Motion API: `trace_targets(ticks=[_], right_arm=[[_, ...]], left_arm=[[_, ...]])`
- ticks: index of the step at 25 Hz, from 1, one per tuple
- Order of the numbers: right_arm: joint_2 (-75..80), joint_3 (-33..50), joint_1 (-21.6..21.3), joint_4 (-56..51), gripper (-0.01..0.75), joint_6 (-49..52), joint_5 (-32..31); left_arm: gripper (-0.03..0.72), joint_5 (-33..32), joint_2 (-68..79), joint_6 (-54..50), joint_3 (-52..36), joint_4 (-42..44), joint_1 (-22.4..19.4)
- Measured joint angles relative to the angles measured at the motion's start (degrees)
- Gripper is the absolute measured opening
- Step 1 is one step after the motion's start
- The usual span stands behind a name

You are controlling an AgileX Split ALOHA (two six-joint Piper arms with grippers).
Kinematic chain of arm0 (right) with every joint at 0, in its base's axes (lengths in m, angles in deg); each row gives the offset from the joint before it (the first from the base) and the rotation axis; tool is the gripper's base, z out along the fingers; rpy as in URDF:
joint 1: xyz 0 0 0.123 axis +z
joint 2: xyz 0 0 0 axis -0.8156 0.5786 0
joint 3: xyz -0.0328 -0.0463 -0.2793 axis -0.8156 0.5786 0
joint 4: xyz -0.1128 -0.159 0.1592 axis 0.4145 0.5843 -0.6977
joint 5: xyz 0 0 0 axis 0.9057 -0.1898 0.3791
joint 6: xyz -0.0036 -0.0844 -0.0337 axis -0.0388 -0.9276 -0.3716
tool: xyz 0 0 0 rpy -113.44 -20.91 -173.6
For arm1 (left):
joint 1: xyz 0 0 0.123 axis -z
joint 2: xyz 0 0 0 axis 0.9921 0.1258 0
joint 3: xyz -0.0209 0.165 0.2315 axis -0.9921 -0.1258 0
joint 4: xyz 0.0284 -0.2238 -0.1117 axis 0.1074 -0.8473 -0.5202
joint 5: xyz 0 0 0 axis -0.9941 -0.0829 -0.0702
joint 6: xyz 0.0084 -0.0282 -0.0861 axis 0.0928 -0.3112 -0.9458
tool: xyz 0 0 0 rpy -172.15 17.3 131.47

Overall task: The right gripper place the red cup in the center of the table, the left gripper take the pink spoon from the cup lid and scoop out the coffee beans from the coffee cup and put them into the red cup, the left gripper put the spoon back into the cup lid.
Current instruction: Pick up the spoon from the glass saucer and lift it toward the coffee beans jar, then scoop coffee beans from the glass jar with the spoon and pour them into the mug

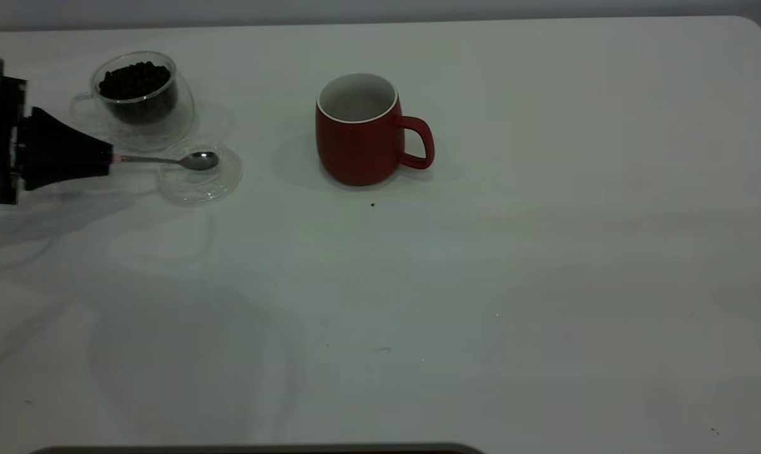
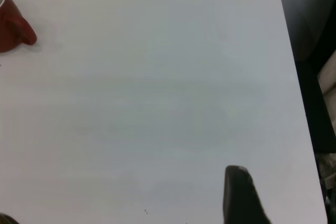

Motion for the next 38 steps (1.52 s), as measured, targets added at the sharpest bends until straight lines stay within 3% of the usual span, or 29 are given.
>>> trace_targets(ticks=[7,16,26,38], right_arm=[[0.0,0.0,0.0,0.0,0.438,0.0,0.0],[0.0,0.0,0.0,0.0,0.438,0.0,0.0],[0.0,0.0,0.0,0.0,0.438,0.0,-0.04],[0.0,0.0,0.0,0.0,0.438,0.0,-0.04]], left_arm=[[0.114,-6.52,-6.3,-3.92,0.97,1.97,-1.4],[0.114,-7.66,-10.08,-5.56,8.08,-3.33,-3.44],[0.114,3.97,-10.08,-3.44,8.19,3.62,-3.95],[0.114,8.09,-6.64,1.0,8.19,2.67,0.13]])
